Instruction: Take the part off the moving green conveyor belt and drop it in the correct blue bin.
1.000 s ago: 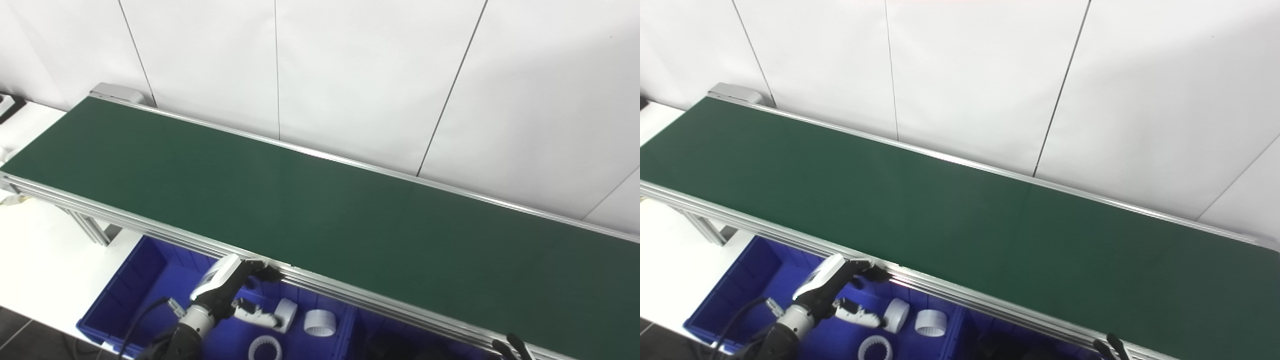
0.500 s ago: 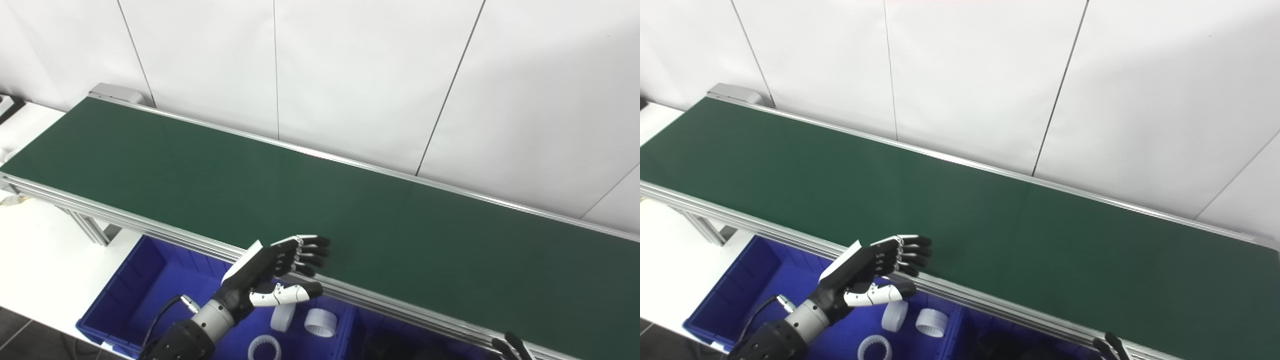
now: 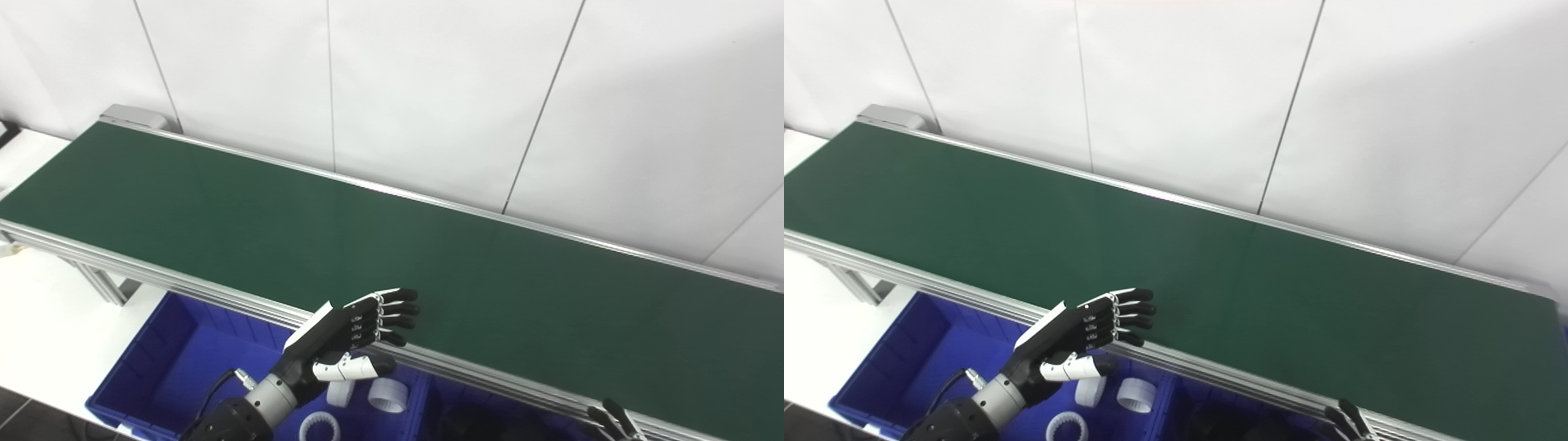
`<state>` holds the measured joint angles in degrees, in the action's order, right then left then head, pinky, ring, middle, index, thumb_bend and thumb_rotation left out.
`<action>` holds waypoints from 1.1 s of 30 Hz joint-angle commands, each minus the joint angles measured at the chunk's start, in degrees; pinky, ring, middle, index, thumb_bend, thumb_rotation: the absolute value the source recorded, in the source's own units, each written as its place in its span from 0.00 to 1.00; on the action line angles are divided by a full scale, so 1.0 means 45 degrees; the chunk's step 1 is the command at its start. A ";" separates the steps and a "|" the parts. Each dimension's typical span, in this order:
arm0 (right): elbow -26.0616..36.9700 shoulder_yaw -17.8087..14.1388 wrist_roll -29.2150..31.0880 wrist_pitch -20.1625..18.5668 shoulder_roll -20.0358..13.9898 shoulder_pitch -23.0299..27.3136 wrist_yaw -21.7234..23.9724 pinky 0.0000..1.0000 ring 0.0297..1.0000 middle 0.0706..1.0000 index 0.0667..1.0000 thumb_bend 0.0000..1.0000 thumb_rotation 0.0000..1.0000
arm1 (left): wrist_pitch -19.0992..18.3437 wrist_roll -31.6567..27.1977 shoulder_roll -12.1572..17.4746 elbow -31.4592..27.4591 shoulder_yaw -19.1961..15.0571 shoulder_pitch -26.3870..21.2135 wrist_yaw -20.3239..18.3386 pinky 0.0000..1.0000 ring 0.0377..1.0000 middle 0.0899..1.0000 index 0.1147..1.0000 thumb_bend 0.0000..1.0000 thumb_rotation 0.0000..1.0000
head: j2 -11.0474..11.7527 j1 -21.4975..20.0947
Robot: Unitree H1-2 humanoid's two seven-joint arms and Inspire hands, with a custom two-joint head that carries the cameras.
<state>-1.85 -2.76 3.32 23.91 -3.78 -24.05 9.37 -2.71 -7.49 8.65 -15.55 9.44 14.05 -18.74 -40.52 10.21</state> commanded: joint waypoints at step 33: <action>0.2541 0.2072 -0.2166 -0.0220 0.1126 0.0147 -0.1353 0.67 0.75 0.79 0.84 0.57 0.71 | 0.0877 -0.1685 -0.0109 0.0771 -0.1373 0.0279 0.0051 0.73 0.76 0.77 0.73 0.90 0.46 | -0.0961 -0.4753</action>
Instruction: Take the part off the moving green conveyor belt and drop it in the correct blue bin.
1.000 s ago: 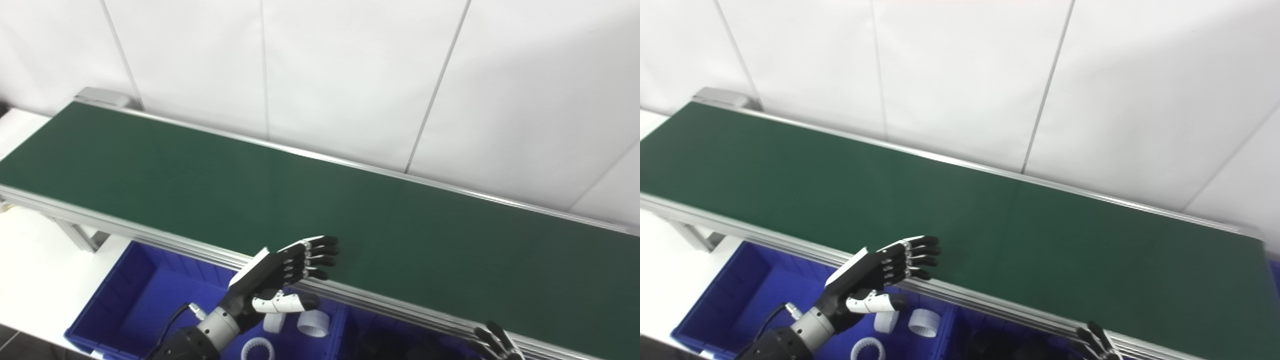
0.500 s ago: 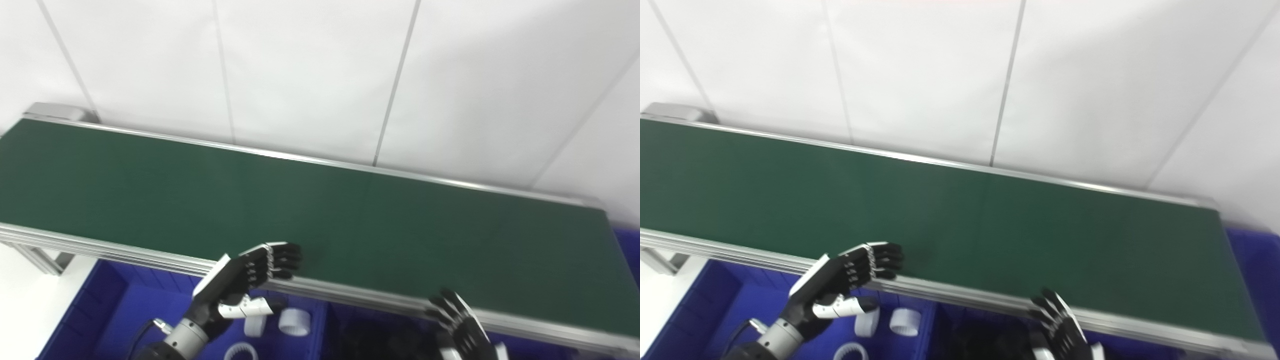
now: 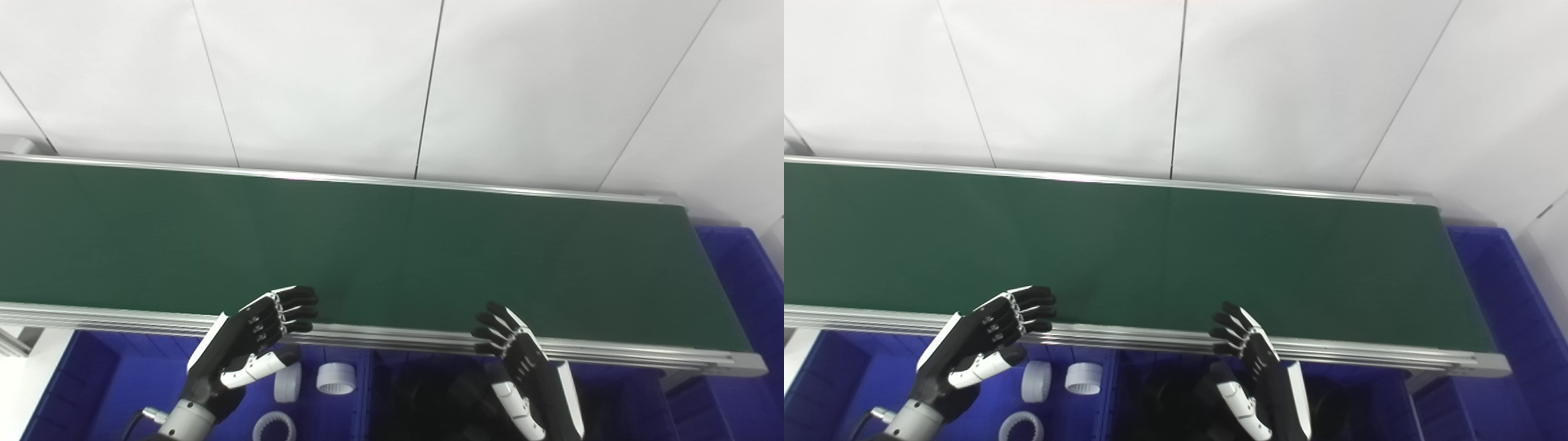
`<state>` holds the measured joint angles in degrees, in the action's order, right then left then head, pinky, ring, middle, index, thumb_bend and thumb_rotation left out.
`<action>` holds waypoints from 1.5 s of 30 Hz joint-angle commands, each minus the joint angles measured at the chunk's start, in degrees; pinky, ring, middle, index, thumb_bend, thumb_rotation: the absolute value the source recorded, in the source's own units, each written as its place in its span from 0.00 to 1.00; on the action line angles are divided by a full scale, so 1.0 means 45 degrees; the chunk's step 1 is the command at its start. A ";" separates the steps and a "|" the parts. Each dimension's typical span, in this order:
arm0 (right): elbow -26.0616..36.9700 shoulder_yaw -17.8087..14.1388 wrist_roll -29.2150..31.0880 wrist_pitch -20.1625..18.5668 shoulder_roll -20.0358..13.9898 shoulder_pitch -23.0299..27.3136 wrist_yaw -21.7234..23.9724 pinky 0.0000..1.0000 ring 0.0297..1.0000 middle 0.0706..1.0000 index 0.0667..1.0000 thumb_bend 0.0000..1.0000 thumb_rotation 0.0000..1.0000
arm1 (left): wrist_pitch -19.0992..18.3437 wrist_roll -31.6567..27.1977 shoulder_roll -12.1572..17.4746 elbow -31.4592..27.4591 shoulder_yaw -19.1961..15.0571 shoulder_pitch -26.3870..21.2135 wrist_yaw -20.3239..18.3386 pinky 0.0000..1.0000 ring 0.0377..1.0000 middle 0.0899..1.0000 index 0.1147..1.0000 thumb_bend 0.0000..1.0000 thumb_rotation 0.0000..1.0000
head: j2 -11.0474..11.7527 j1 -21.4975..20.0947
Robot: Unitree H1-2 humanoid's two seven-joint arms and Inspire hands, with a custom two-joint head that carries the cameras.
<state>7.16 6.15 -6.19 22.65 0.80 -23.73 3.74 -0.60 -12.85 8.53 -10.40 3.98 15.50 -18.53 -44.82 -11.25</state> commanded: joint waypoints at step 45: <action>-0.0364 0.0406 0.0087 0.0291 -0.0607 0.0383 -0.0113 0.67 0.74 0.75 0.80 0.53 0.73 | 0.1339 0.0054 -0.1023 -0.0610 -0.0067 0.0957 0.0769 0.72 0.74 0.75 0.69 0.92 0.40 | 0.0226 0.1271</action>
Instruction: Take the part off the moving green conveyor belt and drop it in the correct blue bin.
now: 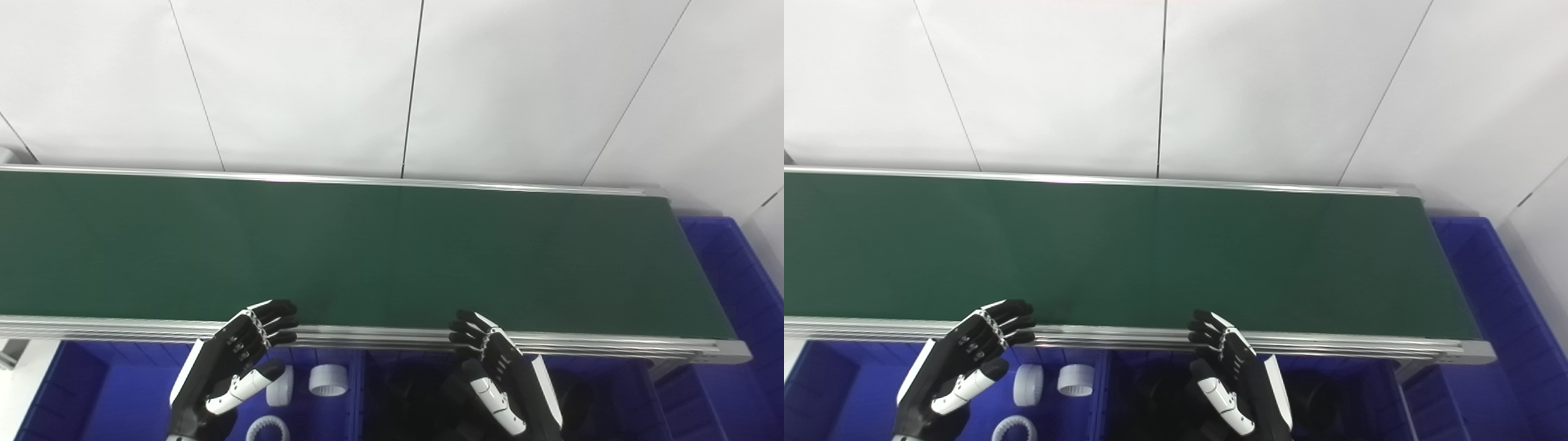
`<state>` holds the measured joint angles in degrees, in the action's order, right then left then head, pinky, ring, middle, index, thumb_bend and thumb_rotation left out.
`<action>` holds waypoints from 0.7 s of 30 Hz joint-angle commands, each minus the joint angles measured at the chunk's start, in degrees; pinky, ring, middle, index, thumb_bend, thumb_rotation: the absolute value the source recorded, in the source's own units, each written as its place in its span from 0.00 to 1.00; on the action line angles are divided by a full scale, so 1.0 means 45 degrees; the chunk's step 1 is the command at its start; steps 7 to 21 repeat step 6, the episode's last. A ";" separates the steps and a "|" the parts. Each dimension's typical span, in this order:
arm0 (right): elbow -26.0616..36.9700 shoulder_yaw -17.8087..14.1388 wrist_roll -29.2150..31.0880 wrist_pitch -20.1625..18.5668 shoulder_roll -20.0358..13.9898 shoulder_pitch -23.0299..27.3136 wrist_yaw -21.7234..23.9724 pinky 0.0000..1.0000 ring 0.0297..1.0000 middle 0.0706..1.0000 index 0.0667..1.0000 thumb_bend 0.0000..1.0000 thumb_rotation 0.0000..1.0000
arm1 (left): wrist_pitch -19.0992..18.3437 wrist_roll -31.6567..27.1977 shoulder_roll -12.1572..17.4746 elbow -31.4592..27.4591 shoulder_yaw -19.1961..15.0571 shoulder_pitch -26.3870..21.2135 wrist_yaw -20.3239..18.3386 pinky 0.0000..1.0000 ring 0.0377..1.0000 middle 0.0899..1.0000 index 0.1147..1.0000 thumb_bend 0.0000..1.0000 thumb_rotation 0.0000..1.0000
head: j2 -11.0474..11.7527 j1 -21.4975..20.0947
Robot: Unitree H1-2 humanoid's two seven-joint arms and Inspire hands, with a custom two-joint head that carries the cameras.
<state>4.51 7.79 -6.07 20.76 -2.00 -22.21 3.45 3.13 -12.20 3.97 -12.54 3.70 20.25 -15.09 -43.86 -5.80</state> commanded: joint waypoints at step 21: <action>0.0128 0.0000 0.0097 0.0930 0.0014 -0.0024 -0.0102 0.66 0.73 0.75 0.80 0.53 0.74 | 0.0516 -0.0207 -0.0120 -0.0147 -0.0029 -0.0010 0.0064 0.72 0.74 0.75 0.70 0.92 0.37 | 0.0050 0.0151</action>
